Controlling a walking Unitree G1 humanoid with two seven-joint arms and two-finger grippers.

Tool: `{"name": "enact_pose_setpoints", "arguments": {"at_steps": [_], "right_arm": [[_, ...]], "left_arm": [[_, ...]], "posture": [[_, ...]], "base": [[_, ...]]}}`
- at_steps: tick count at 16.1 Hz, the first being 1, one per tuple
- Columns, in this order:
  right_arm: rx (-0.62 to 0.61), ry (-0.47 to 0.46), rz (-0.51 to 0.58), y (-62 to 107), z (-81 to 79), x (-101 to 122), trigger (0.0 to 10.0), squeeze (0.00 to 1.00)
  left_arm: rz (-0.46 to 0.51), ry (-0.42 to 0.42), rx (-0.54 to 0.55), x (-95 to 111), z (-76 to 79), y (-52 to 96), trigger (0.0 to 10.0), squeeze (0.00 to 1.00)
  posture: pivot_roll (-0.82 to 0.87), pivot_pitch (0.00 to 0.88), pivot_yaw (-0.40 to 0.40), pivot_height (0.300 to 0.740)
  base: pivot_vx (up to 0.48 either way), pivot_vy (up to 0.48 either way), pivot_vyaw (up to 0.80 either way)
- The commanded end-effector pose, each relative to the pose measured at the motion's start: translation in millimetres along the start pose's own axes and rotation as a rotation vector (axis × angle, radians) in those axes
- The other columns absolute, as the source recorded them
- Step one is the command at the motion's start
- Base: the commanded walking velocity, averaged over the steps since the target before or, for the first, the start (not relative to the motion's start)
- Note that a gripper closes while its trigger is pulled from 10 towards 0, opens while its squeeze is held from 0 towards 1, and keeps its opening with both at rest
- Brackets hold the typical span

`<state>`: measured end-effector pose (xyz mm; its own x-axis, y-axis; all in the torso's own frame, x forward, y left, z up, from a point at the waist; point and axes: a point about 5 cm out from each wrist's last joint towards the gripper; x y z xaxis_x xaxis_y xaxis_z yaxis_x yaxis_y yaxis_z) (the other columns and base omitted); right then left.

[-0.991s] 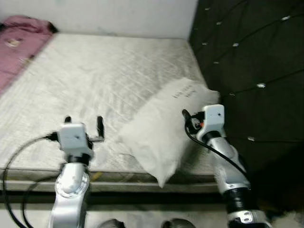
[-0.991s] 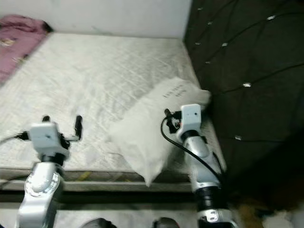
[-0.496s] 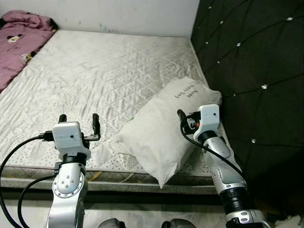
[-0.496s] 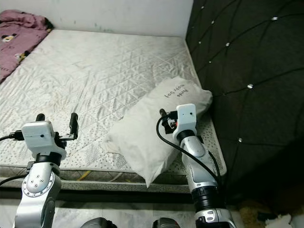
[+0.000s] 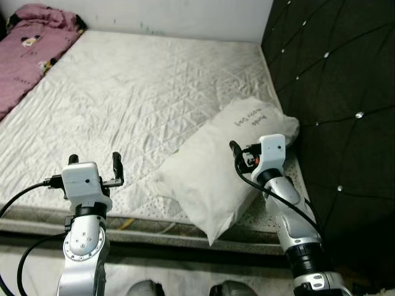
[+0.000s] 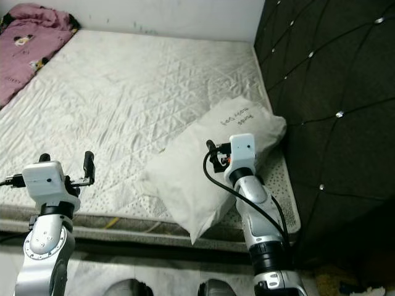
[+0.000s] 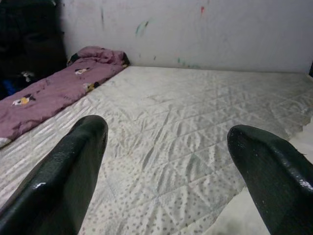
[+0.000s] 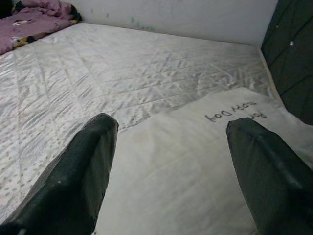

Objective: Clean up the room

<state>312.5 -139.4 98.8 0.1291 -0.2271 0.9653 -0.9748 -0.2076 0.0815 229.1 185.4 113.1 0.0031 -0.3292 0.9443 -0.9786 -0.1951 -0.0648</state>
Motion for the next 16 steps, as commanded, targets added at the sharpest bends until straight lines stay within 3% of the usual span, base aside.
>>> {"name": "enact_pose_setpoints", "arguments": {"at_steps": [1, 16], "right_arm": [[0.007, -0.001, 0.003, 1.2, -0.5, 2.6, 10.0, 0.00], [0.044, 0.001, -0.003, -3.6, -5.4, 4.3, 10.0, 0.00]], "left_arm": [[-0.001, -0.008, 0.001, 1.1, -1.3, 1.1, 10.0, 0.00], [-0.031, -0.004, 0.074, -0.4, -10.6, -0.3, 10.0, 0.00]], "posture": [[-0.02, 0.053, -0.019, 0.660], [0.00, 0.071, -0.030, 0.637]], "base": [[0.000, 0.000, 0.00], [0.000, 0.000, 0.00]]}}
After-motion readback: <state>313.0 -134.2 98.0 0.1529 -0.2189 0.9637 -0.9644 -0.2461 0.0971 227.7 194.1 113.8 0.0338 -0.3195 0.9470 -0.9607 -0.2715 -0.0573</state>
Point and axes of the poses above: a point about 5 cm out from each wrist's last joint towards the gripper, its own y axis pointing back from the gripper into the wrist, its own x axis along the axis of the wrist's last joint, z = x × y, and after that the axes turned 15 degrees about -y, right-handed
